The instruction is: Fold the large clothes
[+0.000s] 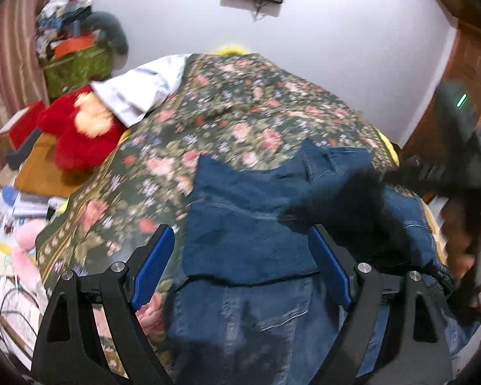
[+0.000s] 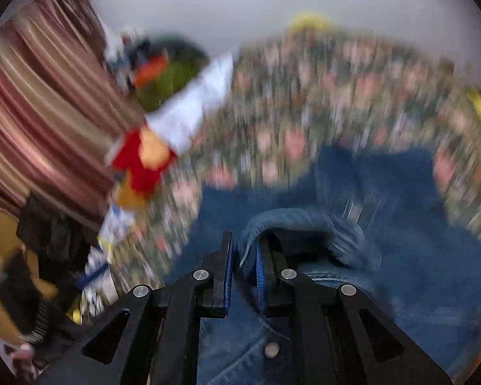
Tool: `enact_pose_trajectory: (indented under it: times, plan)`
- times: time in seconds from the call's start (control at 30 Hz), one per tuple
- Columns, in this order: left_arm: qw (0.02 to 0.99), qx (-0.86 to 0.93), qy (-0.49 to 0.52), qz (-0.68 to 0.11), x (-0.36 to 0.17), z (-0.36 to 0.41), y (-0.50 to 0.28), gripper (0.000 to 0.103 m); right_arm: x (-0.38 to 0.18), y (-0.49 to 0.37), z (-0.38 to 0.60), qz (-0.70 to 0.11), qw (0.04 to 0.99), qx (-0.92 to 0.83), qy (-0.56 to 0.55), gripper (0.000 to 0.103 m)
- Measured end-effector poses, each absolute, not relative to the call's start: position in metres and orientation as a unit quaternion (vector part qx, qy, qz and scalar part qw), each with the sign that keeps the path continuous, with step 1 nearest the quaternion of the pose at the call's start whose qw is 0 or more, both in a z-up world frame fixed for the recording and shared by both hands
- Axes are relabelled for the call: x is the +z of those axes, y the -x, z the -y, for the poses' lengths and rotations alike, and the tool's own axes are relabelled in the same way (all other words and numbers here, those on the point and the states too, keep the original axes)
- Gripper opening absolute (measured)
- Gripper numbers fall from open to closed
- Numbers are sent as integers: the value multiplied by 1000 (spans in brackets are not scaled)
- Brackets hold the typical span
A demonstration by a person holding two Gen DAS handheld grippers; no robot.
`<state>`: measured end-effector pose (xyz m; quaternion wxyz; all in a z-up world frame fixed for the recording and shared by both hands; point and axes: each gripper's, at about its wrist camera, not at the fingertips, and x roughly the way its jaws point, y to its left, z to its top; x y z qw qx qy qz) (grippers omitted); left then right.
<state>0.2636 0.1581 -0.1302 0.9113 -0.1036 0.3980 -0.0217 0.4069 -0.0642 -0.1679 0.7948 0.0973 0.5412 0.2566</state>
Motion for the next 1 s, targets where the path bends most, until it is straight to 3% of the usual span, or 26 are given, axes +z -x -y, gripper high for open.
enact_pose_trajectory:
  times: [0.17, 0.27, 0.63, 0.87, 1.0]
  plan:
    - [896, -4, 127, -425, -153, -174, -264, 85, -241, -392, 42, -646, 716, 264, -5, 11]
    - [889, -6, 144, -434, -160, -175, -267, 85, -253, -376, 33, -652, 707, 269, 50, 11]
    - [896, -43, 114, -426, -138, -133, -280, 85, -176, -357, 71, -604, 739, 295, 48, 11]
    - [895, -85, 70, -433, -129, -81, -303, 85, -130, -349, 158, -538, 810, 231, 27, 11]
    - [874, -108, 30, -474, -153, -41, -329, 85, -118, -347, 217, -506, 848, 155, 36, 11]
